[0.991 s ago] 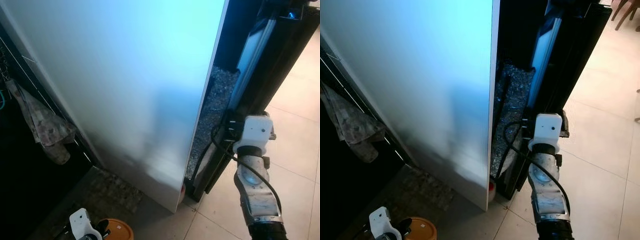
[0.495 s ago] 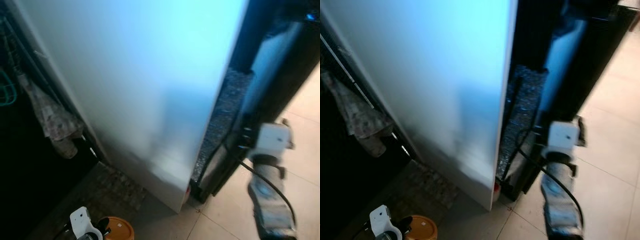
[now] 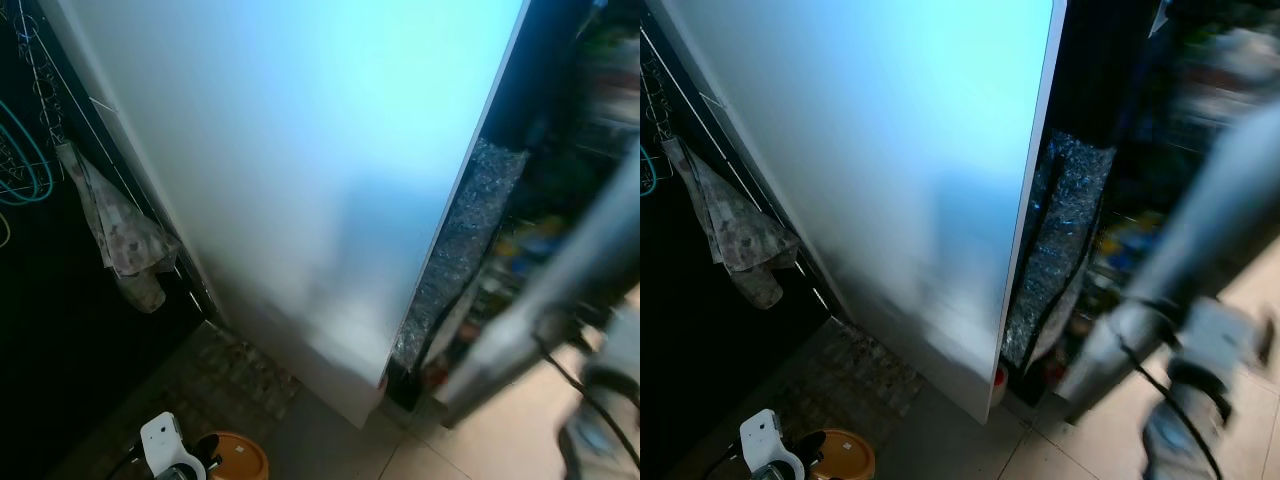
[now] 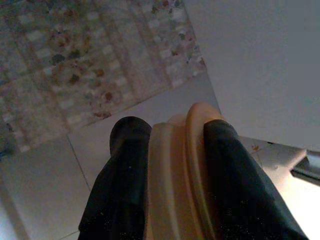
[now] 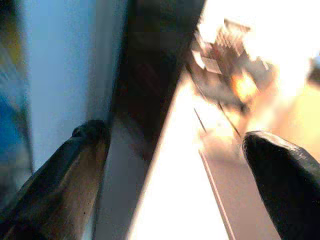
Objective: Restocking fridge
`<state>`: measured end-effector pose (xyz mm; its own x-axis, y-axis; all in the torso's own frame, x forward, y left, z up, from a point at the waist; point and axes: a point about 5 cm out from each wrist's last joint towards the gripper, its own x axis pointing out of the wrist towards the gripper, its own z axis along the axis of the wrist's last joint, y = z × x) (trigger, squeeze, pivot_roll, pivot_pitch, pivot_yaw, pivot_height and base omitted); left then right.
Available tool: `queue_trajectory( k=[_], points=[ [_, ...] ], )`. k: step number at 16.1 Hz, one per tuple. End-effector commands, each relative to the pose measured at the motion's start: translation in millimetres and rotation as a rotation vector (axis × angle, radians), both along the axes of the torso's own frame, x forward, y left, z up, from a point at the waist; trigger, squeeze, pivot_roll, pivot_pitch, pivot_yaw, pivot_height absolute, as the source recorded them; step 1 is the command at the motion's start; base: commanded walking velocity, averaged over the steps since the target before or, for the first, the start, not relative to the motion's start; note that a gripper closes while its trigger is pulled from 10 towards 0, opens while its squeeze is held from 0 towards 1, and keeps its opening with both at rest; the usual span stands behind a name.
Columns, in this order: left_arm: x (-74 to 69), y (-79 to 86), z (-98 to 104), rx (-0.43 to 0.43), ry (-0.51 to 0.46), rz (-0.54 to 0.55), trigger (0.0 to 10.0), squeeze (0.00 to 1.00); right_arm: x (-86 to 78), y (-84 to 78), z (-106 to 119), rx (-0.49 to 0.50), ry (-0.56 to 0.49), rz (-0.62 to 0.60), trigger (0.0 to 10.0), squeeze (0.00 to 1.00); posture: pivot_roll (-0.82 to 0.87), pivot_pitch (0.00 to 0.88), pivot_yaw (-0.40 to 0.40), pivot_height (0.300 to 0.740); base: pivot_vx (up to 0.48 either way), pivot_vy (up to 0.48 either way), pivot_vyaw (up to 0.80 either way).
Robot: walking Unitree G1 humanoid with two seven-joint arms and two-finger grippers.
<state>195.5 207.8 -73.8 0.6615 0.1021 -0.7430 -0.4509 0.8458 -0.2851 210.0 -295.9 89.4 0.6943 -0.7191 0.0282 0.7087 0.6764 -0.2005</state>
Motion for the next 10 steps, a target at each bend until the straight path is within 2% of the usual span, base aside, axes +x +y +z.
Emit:
queue_trajectory(
  k=[1,3,4,5,6,8,9,10],
  points=[
    [-15.0,-3.2,-9,-0.005,0.072,-0.021,10.0,0.0,-19.1,-11.5,-24,0.063,0.096,-0.08,10.0,0.0,-0.18,0.115,0.063,0.74,0.0,0.0,0.0],
    [-15.9,-3.8,-9,-0.006,0.075,-0.02,10.0,0.0,-22.9,-10.2,-46,0.098,0.187,-0.027,10.0,0.0,-0.18,0.116,0.061,0.74,0.0,0.0,0.0],
    [-16.4,-4.9,-10,-0.008,0.078,-0.019,10.0,0.0,-28.7,-0.1,-79,0.128,0.335,0.072,10.0,0.0,-0.18,0.113,0.058,0.74,0.0,0.0,0.0],
    [-16.4,-5.2,-10,-0.009,0.078,-0.018,10.0,0.0,-31.9,2.1,-87,0.129,0.375,0.091,10.0,0.0,-0.18,0.112,0.057,0.74,0.0,0.0,0.0],
    [-16.1,-5.9,-10,-0.012,0.076,-0.017,10.0,0.0,-42.7,8.3,-111,0.175,0.483,0.13,10.0,0.0,-0.18,0.113,0.057,0.74,0.0,0.0,0.0],
    [-15.9,-5.9,-10,-0.011,0.077,-0.015,10.0,0.0,-61.5,17.9,-141,0.277,0.624,0.181,10.0,0.0,-0.18,0.112,0.062,0.74,0.0,0.0,0.0],
    [-16.0,-4.7,-10,0.008,0.083,-0.02,10.0,0.0,-71.0,27.0,-156,0.364,0.707,0.236,10.0,0.0,-0.18,0.113,0.067,0.74,0.0,0.0,0.0],
    [-16.5,-3.9,-10,0.009,0.088,-0.012,10.0,0.0,-78.4,35.4,-165,0.408,0.771,0.289,10.0,0.0,-0.18,0.11,0.071,0.74,0.0,0.0,0.0]
  ],
)
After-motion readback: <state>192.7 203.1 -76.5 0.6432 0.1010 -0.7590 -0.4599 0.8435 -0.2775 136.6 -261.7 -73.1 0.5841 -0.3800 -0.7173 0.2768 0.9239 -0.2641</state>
